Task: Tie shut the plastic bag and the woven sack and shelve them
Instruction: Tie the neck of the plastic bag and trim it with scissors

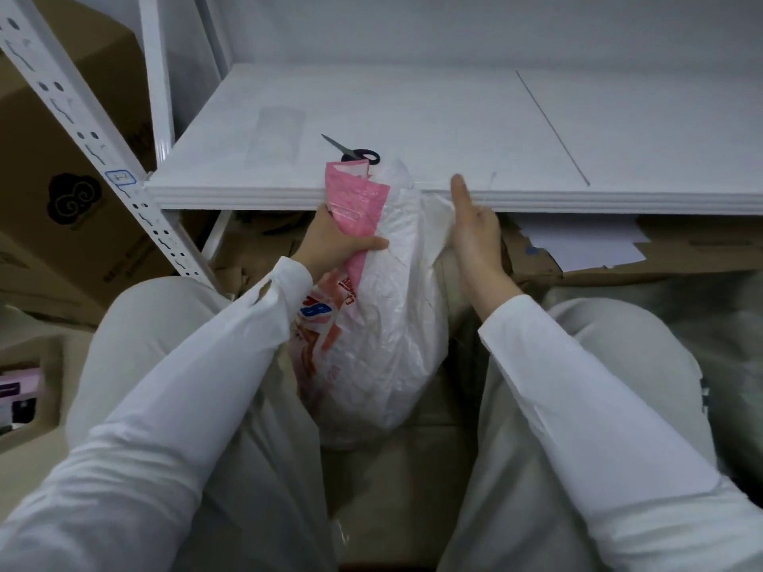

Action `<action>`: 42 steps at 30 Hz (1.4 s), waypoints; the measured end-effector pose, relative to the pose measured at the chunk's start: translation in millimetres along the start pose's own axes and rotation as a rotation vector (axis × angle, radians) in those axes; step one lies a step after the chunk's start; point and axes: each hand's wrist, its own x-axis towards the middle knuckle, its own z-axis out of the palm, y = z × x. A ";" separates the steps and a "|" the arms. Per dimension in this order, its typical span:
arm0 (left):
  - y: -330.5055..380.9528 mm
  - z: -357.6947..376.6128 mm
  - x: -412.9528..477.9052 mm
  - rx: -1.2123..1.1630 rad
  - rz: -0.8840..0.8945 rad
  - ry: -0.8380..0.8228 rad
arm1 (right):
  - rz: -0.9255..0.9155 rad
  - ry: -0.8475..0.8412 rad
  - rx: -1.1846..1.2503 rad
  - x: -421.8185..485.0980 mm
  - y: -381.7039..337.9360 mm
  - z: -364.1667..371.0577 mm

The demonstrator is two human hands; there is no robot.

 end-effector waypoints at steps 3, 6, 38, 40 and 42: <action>1.2 7.7 -3.2 -0.070 0.013 -0.045 | -0.002 -0.228 -0.065 -3.8 15.3 2.8; 1.1 12.0 -6.5 -0.105 -0.028 -0.059 | -0.002 -0.316 -0.198 -1.2 24.1 3.3; 16.9 32.0 -22.2 0.183 -0.049 -0.054 | -0.459 -0.133 -0.423 23.8 9.1 -32.1; 18.0 34.8 -22.4 0.196 -0.047 -0.052 | -0.440 -0.206 -0.495 23.6 16.3 -26.3; 19.7 36.8 -24.0 0.204 -0.042 -0.049 | -0.450 -0.064 -0.610 29.8 16.4 -32.1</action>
